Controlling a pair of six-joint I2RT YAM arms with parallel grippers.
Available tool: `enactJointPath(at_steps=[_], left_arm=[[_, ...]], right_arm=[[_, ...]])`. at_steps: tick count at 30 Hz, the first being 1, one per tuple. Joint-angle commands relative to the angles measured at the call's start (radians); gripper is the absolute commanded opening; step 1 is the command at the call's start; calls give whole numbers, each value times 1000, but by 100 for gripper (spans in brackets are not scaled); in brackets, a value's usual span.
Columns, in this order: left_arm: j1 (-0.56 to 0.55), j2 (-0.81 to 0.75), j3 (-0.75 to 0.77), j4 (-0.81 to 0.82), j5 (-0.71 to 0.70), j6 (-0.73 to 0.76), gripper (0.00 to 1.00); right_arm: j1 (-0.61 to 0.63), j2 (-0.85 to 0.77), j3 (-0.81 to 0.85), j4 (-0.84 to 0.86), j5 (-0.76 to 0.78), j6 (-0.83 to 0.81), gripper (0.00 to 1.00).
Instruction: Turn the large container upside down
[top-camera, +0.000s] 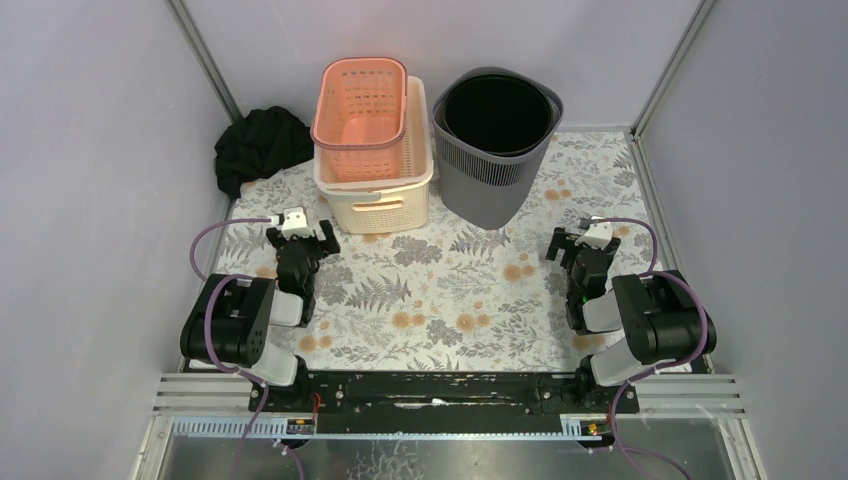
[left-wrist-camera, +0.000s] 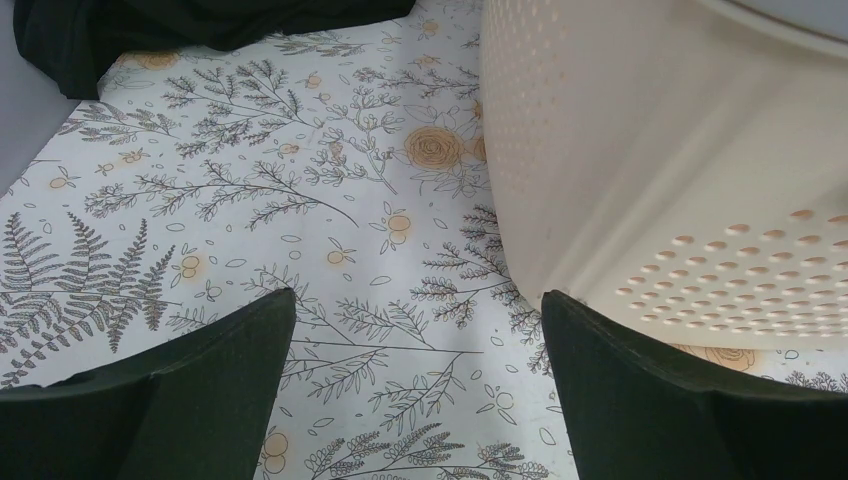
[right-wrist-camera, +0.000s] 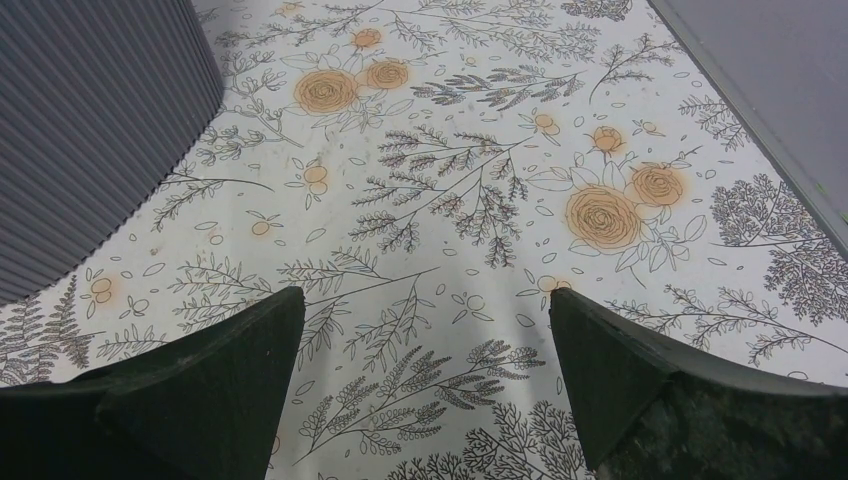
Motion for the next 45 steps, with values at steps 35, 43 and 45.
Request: enactJointPath(at_steps=[35, 43, 45], left_arm=[[-126, -513, 674, -1053, 79, -287, 100], [-123, -318, 1129, -1242, 413, -388, 100], [-92, -249, 1188, -1265, 494, -471, 100]], right_arm=[[0, -751, 564, -1175, -309, 342, 99], [-1, -390, 1113, -1311, -652, 448, 93], [0, -274, 1261, -1422, -681, 420, 88]])
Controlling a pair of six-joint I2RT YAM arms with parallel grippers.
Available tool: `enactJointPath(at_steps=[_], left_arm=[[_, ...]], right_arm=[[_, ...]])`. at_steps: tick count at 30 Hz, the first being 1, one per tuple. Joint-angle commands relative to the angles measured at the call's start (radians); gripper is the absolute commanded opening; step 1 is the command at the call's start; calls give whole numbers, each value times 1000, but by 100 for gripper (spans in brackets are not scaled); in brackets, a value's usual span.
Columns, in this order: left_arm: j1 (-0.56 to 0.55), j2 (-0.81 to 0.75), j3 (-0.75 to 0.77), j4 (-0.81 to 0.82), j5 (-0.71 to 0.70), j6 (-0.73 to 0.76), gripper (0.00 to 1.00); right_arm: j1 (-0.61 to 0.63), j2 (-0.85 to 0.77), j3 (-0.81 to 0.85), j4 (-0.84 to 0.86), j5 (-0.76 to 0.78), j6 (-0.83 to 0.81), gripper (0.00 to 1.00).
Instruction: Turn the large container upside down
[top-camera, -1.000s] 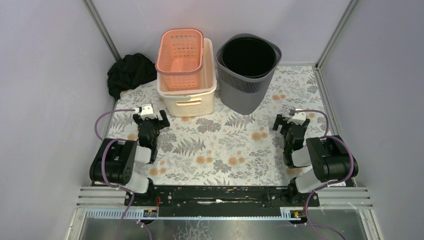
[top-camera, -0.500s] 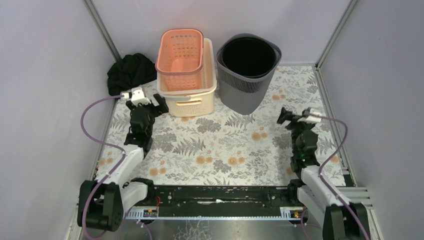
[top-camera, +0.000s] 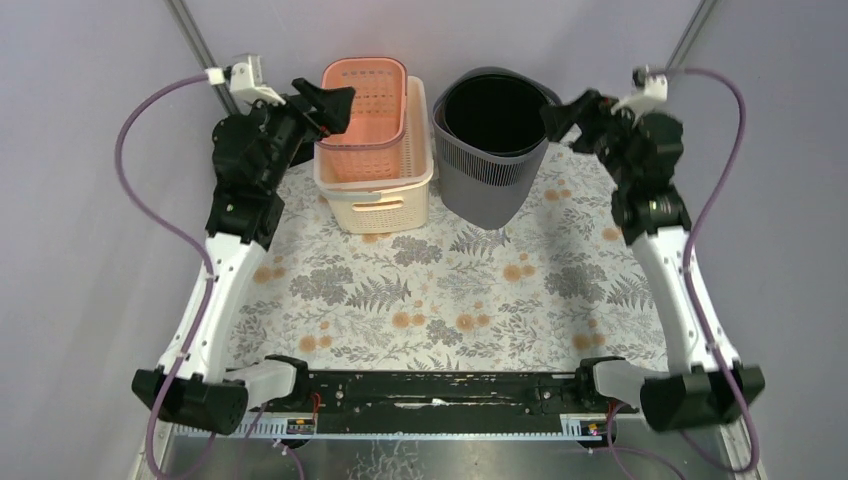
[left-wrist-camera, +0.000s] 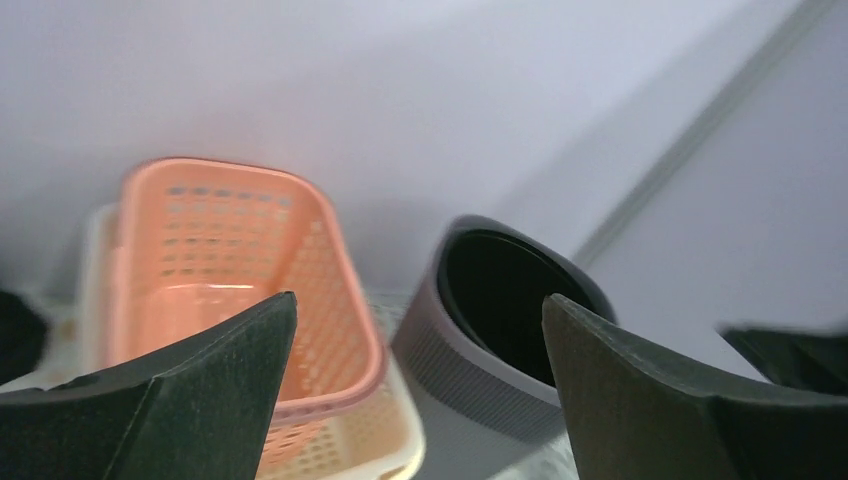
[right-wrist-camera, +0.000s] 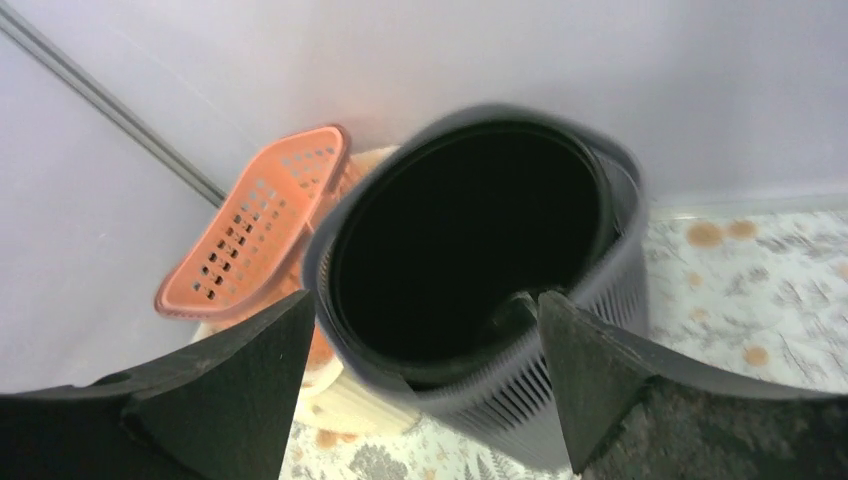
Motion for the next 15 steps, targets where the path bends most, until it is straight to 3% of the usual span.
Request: enactJointPath(at_steps=[1, 3, 5, 9, 15], left_arm=[[47, 136, 79, -101, 271, -162, 100], [75, 192, 69, -31, 394, -213, 100], [79, 278, 143, -117, 423, -203, 100], [47, 377, 223, -226, 361, -140, 100], [-20, 390, 298, -331, 190, -5, 100]], right_arm=[[3, 227, 322, -238, -177, -2, 87], [4, 304, 420, -308, -172, -39, 87], [5, 354, 475, -340, -133, -56, 86], [6, 458, 569, -381, -42, -78, 86], [14, 605, 731, -429, 41, -97, 84]])
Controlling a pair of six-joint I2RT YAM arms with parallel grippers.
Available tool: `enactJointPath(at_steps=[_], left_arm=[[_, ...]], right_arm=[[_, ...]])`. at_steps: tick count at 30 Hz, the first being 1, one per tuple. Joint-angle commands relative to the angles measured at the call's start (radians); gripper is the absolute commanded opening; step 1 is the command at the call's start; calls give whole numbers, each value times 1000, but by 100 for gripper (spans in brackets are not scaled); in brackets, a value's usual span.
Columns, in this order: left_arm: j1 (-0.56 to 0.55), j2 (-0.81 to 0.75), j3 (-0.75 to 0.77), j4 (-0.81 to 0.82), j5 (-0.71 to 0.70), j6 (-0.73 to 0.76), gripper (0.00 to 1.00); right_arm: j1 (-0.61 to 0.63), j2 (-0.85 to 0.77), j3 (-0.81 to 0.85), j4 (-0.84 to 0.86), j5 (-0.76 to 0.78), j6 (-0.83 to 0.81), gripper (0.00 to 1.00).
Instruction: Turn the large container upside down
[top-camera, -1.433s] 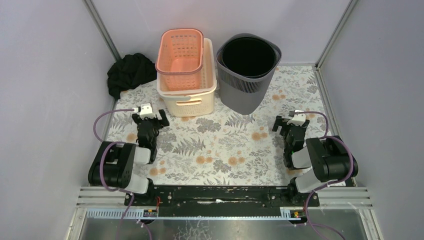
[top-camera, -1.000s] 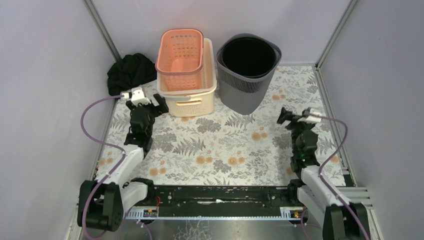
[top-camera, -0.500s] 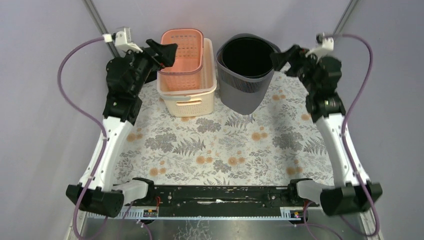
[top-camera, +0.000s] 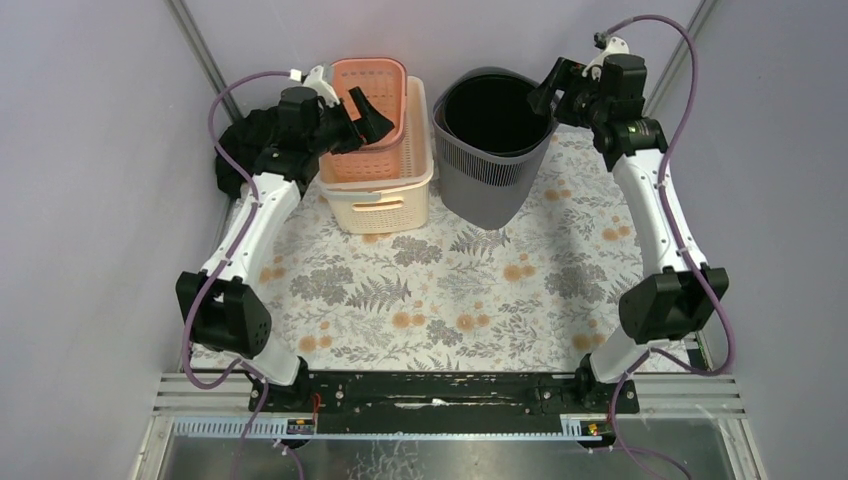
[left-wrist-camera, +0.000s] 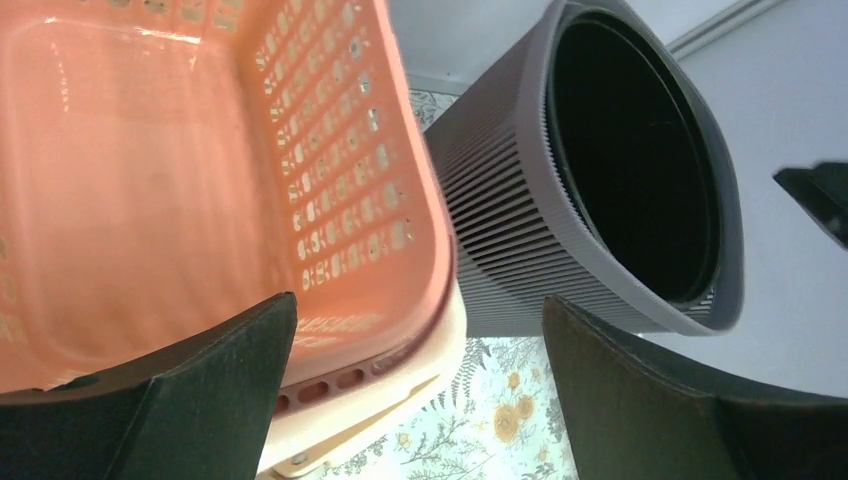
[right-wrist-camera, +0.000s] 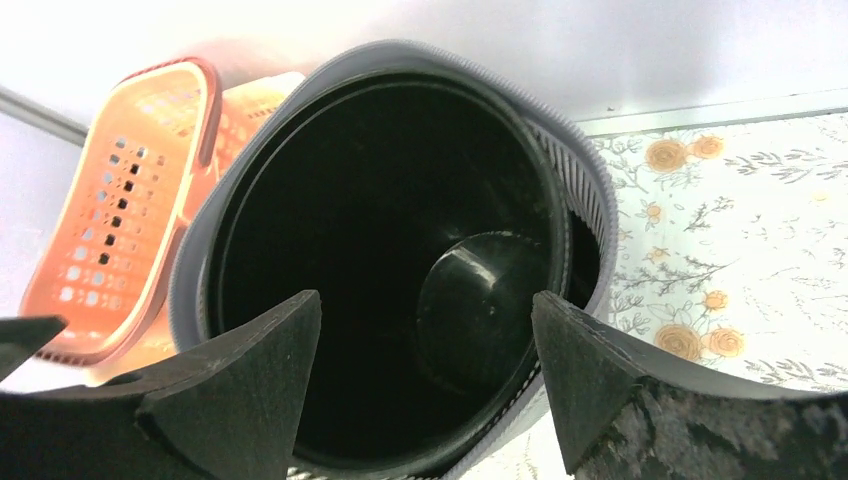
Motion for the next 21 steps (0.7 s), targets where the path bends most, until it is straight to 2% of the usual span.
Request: enactJointPath(at_steps=[1, 6, 10, 15, 21], left_arm=[[-47, -33, 111, -80, -99, 106, 100], [-140, -26, 204, -170, -275, 207, 100], [-178, -13, 236, -204, -358, 254, 100], [-208, -13, 235, -211, -407, 281, 100], [-218, -13, 236, -210, -419, 288, 100]], right_arm=[[10, 88, 145, -39, 74, -37, 82], [22, 245, 354, -161, 107, -83, 75], [38, 339, 491, -267, 168, -119, 69], [67, 371, 506, -328, 282, -163, 66], [98, 407, 539, -384, 357, -204, 57]])
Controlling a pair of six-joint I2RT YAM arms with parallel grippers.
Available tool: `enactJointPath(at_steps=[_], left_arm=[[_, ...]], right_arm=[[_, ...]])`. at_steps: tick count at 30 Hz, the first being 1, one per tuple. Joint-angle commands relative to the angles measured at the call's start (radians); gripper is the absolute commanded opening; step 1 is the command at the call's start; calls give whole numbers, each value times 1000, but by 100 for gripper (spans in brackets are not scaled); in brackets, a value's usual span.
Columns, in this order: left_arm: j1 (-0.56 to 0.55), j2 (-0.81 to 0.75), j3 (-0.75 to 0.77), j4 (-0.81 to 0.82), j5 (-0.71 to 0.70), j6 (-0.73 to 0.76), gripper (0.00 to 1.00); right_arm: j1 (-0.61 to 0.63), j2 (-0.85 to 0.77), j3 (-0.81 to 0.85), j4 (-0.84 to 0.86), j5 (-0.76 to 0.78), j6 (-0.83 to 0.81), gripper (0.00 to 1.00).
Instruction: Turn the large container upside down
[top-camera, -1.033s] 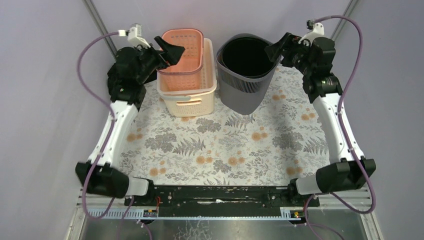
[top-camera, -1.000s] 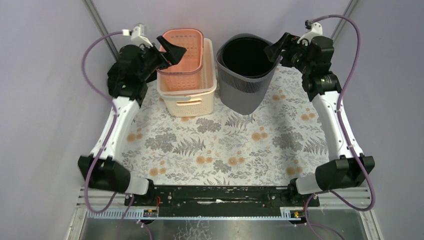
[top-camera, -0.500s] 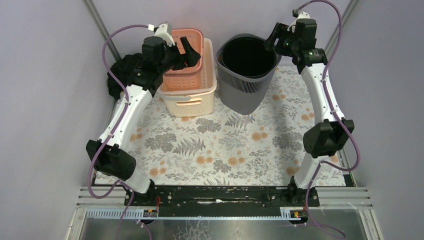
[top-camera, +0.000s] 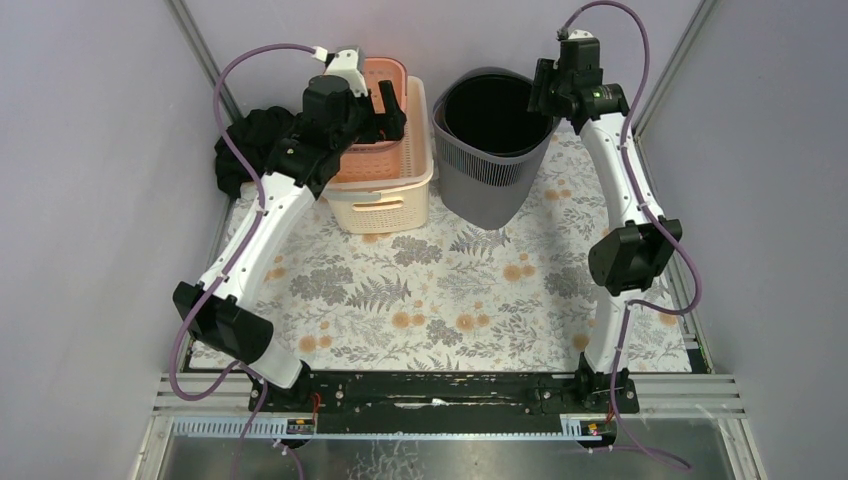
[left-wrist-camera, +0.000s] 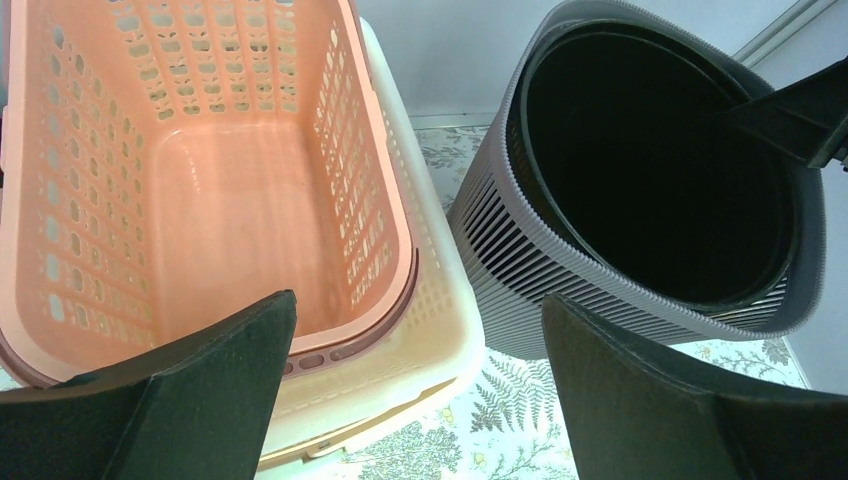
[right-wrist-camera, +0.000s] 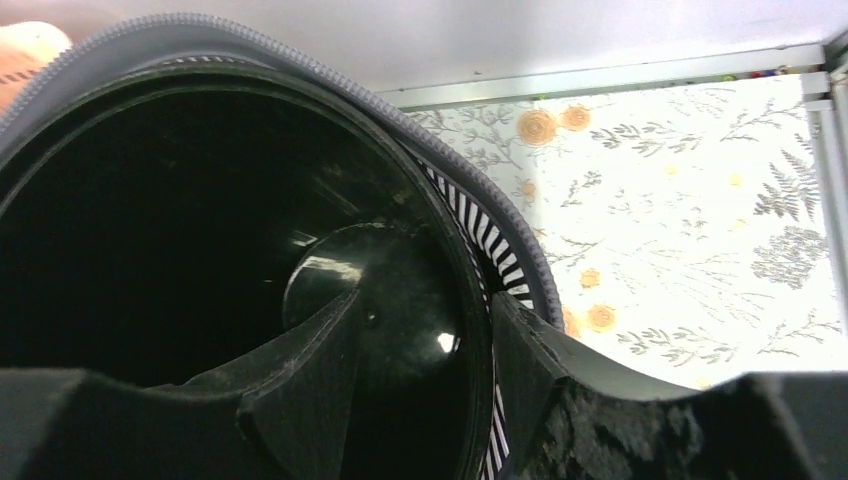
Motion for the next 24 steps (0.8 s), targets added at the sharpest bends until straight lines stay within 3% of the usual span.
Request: enactJointPath(at_steps=[1, 7, 13, 20, 24], left_arm=[[-10, -4, 24, -7, -43, 36, 100], [-11, -1, 31, -9, -44, 38, 100], [-12, 1, 58, -30, -55, 51, 100], [-12, -19, 49, -42, -70, 61, 100], [-12, -20, 47, -44, -57, 60, 100]], right_arm=[[34, 29, 82, -83, 82, -54, 56], [43, 91, 195, -202, 100, -55, 51], [46, 110, 214, -239, 76, -61, 38], [51, 171, 259, -279, 27, -51, 35], [56, 204, 266, -294, 33, -49, 9]])
